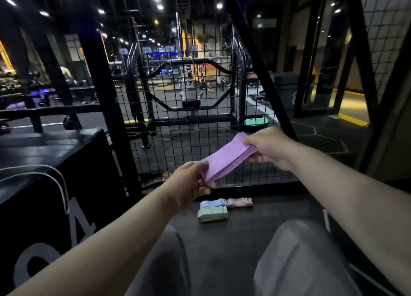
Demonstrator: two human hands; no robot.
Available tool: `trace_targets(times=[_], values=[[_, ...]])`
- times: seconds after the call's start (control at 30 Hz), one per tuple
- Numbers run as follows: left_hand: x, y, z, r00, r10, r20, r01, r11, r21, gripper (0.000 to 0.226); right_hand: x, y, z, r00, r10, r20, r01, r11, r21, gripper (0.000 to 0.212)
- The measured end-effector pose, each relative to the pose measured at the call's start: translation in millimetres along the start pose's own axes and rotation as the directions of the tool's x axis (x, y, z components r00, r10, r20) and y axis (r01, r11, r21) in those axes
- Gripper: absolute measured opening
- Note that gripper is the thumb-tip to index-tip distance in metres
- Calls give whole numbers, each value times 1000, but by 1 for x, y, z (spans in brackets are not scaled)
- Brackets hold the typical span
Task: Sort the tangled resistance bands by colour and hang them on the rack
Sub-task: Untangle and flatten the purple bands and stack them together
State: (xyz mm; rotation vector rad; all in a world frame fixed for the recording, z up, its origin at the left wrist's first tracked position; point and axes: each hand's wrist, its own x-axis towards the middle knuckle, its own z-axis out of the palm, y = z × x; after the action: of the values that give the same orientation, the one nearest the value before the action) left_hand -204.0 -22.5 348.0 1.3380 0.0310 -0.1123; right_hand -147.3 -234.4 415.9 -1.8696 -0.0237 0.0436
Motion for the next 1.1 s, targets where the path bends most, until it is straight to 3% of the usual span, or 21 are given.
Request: trace_targets(times=[0.17,0.37,0.63,0.9,1.1], values=[[45,-11,-18,995,-46,-87,63,977,205,19,49,49,0,990,88,113,-72,988,-136,10],[116,-35,-24,994,-82,-70,102,928,358,16,99,105,1,924,319,210,-315,948,-53,27],[219,-86,-31,971,-232,-56,227,825,517,18,180,170,6,833,504,229,-475,863,-173,17],[317,-157,-40,900,-433,-46,392,758,521,16,263,232,17,746,650,142,-549,722,-420,9],[364,-220,-57,846,-531,41,443,744,500,11,302,289,35,622,776,103,-634,576,-516,8]])
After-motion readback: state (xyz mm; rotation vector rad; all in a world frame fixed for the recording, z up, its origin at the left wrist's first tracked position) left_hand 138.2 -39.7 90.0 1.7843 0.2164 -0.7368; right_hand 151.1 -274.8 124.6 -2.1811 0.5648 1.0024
